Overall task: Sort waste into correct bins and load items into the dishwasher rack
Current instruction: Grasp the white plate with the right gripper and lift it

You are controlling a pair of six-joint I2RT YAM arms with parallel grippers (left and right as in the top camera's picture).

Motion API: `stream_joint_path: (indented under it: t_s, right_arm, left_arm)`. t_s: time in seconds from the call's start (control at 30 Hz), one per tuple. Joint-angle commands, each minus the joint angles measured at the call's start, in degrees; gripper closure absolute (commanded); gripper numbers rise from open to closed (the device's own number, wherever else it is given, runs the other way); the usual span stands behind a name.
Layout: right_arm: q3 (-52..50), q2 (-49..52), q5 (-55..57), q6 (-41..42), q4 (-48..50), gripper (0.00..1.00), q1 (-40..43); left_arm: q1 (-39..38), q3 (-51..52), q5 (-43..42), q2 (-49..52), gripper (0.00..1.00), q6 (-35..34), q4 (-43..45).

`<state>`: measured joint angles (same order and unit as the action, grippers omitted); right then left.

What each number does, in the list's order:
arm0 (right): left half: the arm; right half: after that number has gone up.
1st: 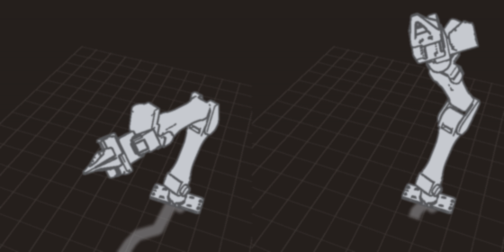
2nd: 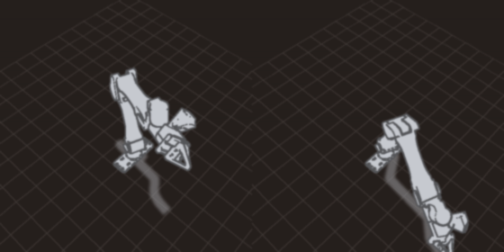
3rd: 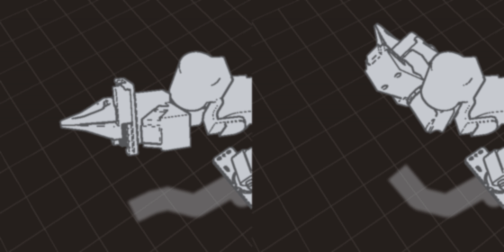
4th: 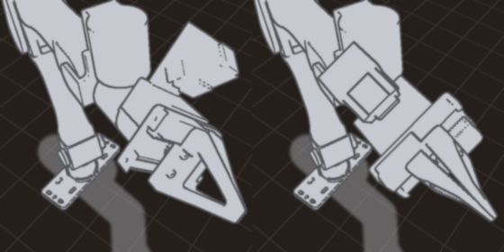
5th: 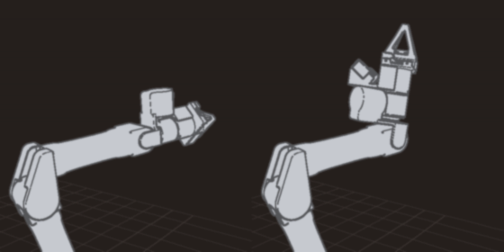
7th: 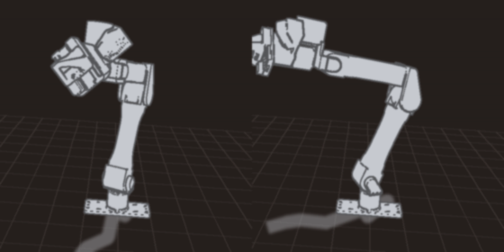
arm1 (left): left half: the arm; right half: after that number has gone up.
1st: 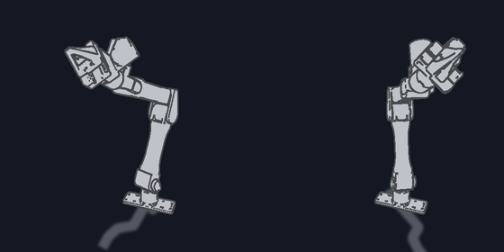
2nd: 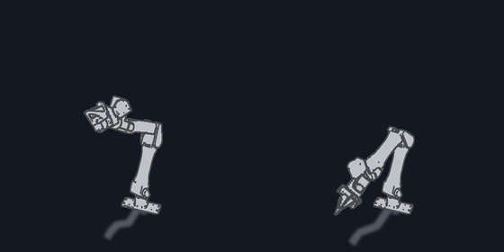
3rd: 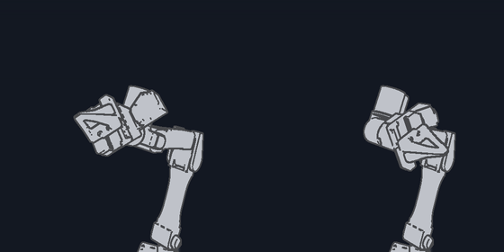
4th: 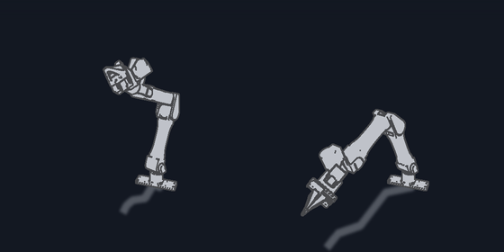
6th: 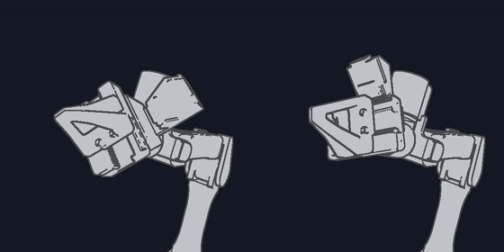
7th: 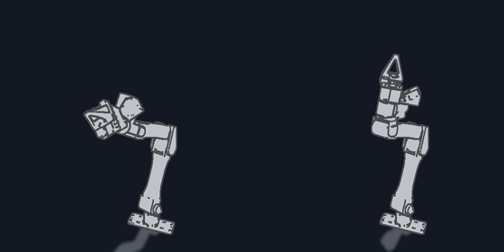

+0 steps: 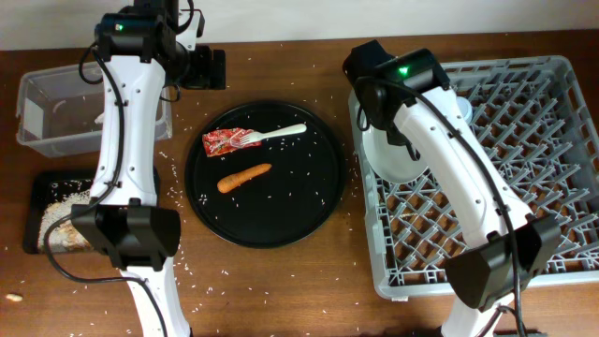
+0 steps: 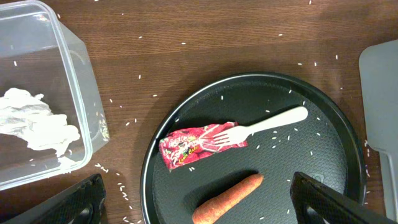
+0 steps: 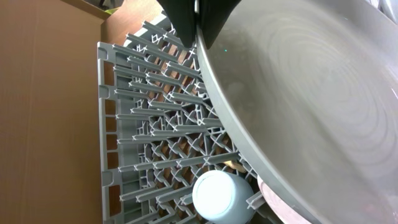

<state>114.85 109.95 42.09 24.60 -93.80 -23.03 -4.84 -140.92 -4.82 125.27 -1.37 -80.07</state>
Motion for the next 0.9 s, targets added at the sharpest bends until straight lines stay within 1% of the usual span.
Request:
stream_joint_path:
  t_s: [0.0, 0.2, 0.4, 0.53, 0.63, 0.77, 0.83, 0.87]
  right_arm:
    - [-0.3, -0.5, 3.7, 1.4, 0.4, 0.96, 0.3]
    - [-0.3, -0.5, 5.6, 1.1, 2.4, 0.96, 0.3]
    - [-0.3, 0.2, 5.6, -1.9, 5.2, 0.96, 0.4]
    - [-0.3, 1.1, 5.7, -2.1, 6.0, 0.96, 2.6]
    - [-0.3, 1.4, 3.6, -3.5, 6.9, 0.96, 4.0]
    - [-0.3, 1.4, -1.2, -8.2, 9.7, 0.96, 3.8]
    - [-0.3, 1.4, -3.0, -8.3, 10.2, 0.96, 3.8]
    - [-0.3, 1.4, -3.1, -8.3, 10.1, 0.78, 3.8]
  left_arm:
    - [0.0, -0.5, 0.4, 0.5, 0.05, -0.3, 0.2]
    - [0.0, -0.5, 0.4, 0.5, 0.05, -0.3, -0.1]
    - [0.0, -0.5, 0.4, 0.5, 0.05, -0.3, -0.1]
    - [0.0, -0.5, 0.4, 0.5, 0.05, -0.3, -0.1]
    - [0.0, -0.5, 0.4, 0.5, 0.05, -0.3, -0.1]
    - [0.0, -0.5, 0.4, 0.5, 0.05, -0.3, -0.1]
    - [0.0, -0.5, 0.4, 0.5, 0.05, -0.3, -0.1]
    - [0.0, -0.5, 0.4, 0.5, 0.05, -0.3, -0.1]
